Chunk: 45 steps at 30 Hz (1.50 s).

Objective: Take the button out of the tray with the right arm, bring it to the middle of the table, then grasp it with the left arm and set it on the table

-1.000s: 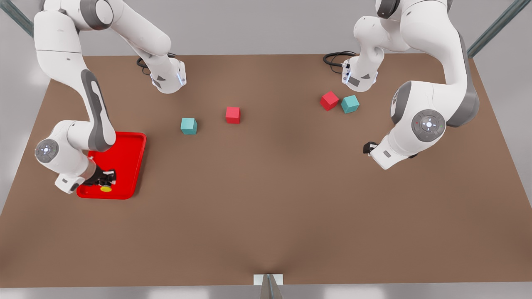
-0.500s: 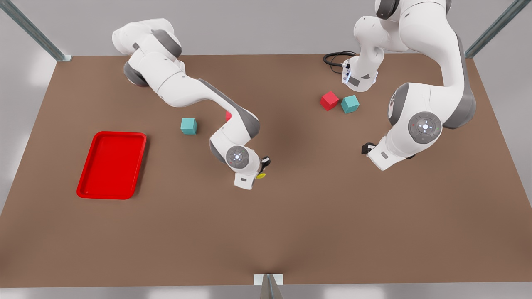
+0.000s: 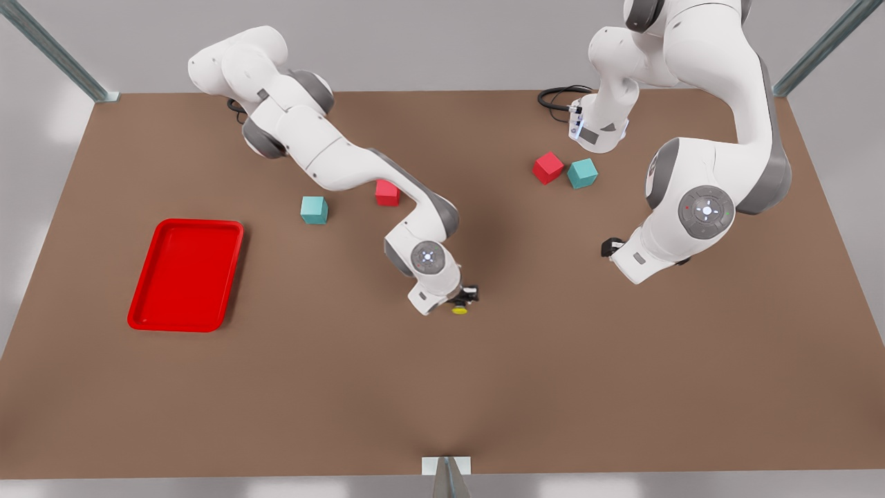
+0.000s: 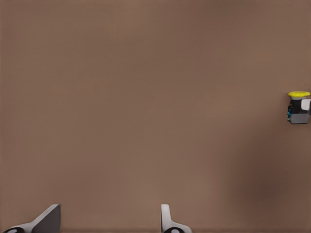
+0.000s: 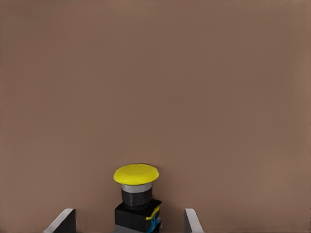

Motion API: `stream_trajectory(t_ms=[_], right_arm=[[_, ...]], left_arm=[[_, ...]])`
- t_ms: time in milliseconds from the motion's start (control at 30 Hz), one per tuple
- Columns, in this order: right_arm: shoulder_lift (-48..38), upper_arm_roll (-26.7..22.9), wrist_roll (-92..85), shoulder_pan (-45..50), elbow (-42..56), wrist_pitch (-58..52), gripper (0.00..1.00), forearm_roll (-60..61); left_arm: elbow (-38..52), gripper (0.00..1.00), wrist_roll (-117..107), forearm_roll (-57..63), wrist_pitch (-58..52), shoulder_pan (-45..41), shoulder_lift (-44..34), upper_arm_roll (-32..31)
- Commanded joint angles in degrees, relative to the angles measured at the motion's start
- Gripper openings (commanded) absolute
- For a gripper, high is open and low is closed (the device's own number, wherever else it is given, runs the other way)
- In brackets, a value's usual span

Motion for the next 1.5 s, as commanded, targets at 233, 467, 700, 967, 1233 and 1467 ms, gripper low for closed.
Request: stream_trajectory(t_ms=[233,467,700,967,1233,1467], right_arm=[[-50.9,6.3,-41.3,-38.1,-31.4,-26.7,1.00,1.1],[-46.4,5.6,-40.4,-41.1,-22.3,-29.7,1.00,-1.6],[-45.3,5.7,-40.6,-41.4,-22.2,-28.0,1.00,-7.2],[-44.6,5.7,-40.4,-41.1,-22.2,-26.0,1.00,-6.8],[-44.6,5.8,-40.6,-41.0,-21.7,-26.0,1.00,-6.6],[-44.6,5.8,-40.4,-41.0,-21.7,-26.0,1.00,-6.6]], left_arm=[[0.1,1.00,-53.1,-20.4,26.8,-22.2,19.4,-0.2],[-4.8,1.00,-31.1,-22.6,52.1,-23.6,25.8,-1.9],[-8.2,1.00,-14.1,-12.2,55.2,-23.7,27.2,-2.8],[-8.1,1.00,-18.9,-13.9,53.6,-23.6,29.5,-2.8],[-5.6,1.00,-23.7,-16.0,53.7,-22.9,31.5,-2.9],[-5.5,0.80,-23.7,-15.9,53.7,-23.0,31.6,-2.9]])
